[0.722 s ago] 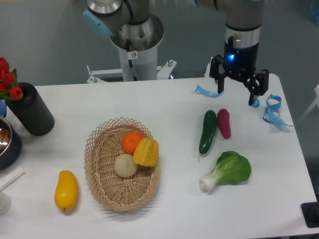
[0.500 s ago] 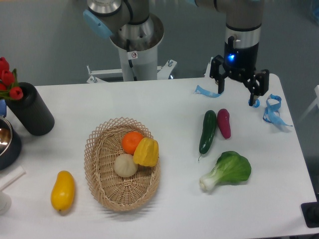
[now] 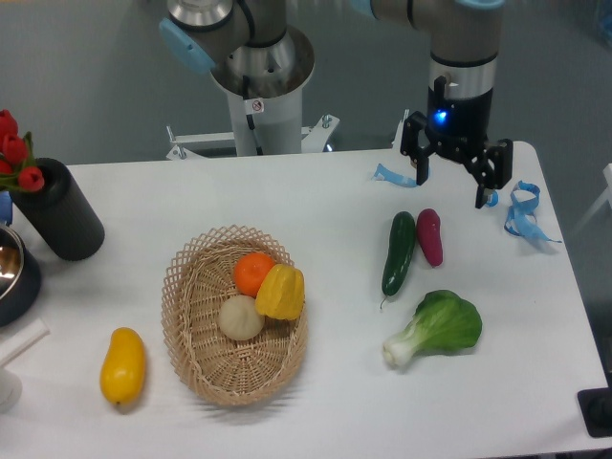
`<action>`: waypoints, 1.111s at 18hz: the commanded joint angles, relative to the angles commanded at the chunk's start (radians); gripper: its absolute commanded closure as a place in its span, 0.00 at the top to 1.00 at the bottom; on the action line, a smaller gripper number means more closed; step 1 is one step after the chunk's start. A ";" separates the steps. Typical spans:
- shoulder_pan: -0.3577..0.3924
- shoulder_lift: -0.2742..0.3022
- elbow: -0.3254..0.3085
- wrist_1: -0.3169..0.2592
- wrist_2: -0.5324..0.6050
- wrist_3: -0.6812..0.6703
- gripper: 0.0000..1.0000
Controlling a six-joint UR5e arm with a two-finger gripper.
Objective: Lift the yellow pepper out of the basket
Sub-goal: 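Move the open gripper over the basket toward the yellow bell pepper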
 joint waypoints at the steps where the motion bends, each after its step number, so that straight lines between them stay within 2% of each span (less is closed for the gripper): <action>1: -0.002 0.000 0.000 0.002 -0.017 -0.058 1.00; 4: -0.020 -0.021 0.006 0.002 -0.104 -0.232 1.00; 7: -0.040 -0.035 0.009 0.002 -0.114 -0.379 1.00; 12: -0.110 -0.126 0.037 0.000 -0.140 -0.585 1.00; 15: -0.146 -0.161 0.035 -0.002 -0.134 -0.648 1.00; 20: -0.204 -0.186 0.020 -0.002 -0.132 -0.721 1.00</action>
